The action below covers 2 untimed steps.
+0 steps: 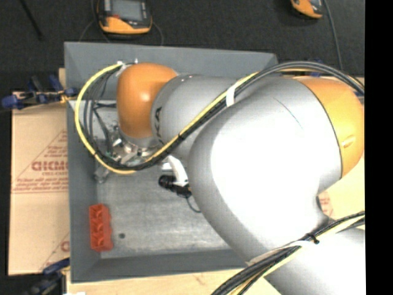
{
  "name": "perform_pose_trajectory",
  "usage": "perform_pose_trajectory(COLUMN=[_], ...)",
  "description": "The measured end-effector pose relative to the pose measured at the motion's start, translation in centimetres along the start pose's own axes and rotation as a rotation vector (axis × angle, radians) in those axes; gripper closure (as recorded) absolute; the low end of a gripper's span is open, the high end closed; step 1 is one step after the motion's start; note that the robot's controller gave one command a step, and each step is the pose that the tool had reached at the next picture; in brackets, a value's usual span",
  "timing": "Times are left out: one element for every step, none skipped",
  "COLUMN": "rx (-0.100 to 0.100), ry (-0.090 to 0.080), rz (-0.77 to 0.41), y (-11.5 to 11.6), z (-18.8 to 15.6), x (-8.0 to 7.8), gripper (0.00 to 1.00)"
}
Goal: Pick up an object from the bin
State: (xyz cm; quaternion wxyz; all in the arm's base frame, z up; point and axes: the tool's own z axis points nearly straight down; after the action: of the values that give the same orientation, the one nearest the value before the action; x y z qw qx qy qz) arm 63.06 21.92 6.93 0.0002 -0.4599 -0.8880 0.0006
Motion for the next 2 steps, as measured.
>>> perform_pose_trajectory(rx=[-0.001, -0.001], ry=[-0.001, -0.002], rz=[-0.001, -0.002], y=[0.01, 0.00], z=[-0.06, -0.07], x=[-0.13, -0.17], gripper=[0.00, 1.00])
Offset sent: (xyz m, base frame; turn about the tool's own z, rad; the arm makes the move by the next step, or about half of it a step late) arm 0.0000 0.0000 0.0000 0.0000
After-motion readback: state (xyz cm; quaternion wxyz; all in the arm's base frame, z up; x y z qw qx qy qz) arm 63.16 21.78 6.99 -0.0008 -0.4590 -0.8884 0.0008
